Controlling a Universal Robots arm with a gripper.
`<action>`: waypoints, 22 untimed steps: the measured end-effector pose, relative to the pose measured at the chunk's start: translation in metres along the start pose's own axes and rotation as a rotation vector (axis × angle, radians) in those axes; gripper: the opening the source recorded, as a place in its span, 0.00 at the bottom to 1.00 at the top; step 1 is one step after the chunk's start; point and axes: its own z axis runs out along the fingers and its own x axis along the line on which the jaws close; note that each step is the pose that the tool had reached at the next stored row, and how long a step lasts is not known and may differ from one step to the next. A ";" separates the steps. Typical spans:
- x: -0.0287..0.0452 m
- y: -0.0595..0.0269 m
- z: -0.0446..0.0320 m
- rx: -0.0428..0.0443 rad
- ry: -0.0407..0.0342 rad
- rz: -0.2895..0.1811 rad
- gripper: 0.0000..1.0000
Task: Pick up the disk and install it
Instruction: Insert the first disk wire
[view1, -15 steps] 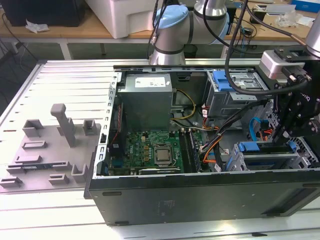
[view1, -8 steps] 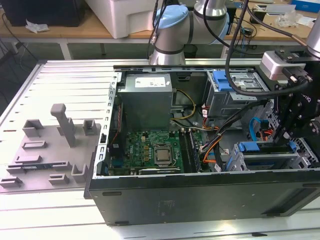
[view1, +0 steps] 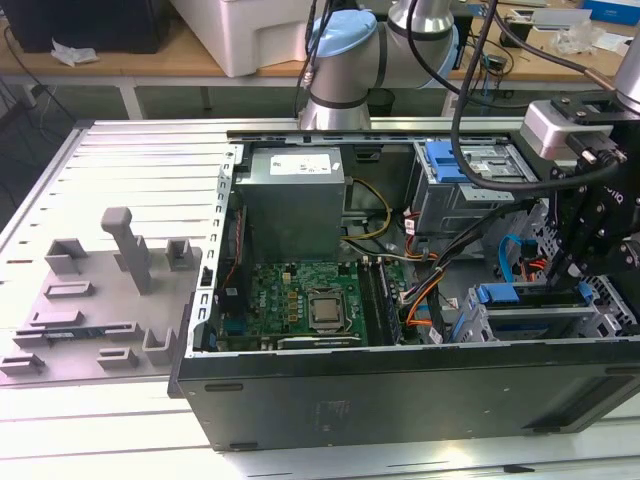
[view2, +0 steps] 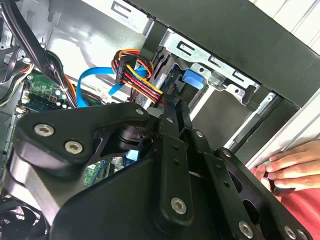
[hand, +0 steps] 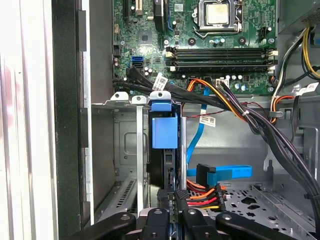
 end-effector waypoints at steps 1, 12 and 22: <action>0.0000 0.0000 -0.0001 0.0000 0.0001 0.000 0.16; -0.0009 0.0000 -0.0001 -0.0015 0.0006 0.023 0.16; -0.0010 0.0000 0.0001 -0.0022 0.0010 0.035 0.16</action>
